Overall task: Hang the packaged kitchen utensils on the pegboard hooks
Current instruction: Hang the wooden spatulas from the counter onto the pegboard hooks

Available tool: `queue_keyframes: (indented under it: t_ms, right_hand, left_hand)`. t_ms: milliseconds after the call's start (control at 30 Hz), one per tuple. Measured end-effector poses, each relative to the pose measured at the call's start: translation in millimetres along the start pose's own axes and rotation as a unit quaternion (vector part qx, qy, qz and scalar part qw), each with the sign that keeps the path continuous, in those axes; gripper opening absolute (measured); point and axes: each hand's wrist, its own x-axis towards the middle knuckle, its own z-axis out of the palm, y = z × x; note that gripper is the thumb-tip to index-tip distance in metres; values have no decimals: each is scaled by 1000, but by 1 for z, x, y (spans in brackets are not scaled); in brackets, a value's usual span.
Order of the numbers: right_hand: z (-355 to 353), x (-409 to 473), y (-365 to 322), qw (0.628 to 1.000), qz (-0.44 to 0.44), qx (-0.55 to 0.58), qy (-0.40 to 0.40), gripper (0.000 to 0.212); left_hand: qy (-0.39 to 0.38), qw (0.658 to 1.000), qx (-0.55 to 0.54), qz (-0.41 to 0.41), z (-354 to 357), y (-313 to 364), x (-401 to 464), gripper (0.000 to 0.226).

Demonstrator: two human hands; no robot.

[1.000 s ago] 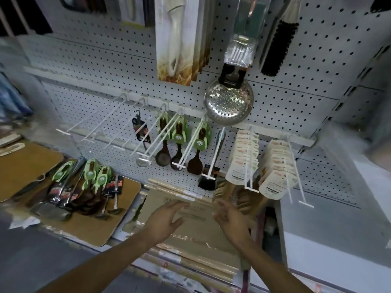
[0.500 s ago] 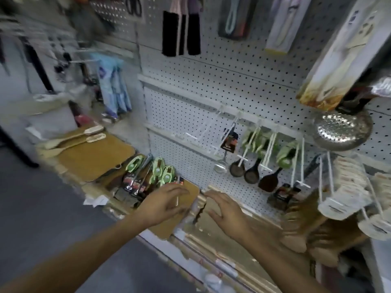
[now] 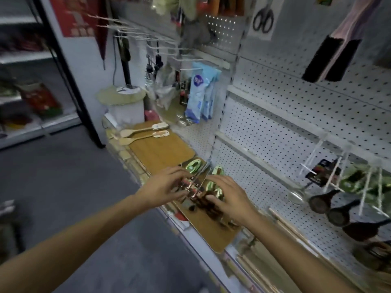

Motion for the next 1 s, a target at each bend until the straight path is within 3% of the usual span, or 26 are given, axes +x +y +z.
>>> queue_keyframes:
  t_ms: [367,1000]
  right_hand:
    - [61,156,-18,997,-56,14,-57,56]
    - [177,410,12,982,-11,102,-159,59]
  left_hand:
    - [-11,998,25,-64,-43,-128,17,55]
    - [-71,985,37,-151,-74,-366,123,55]
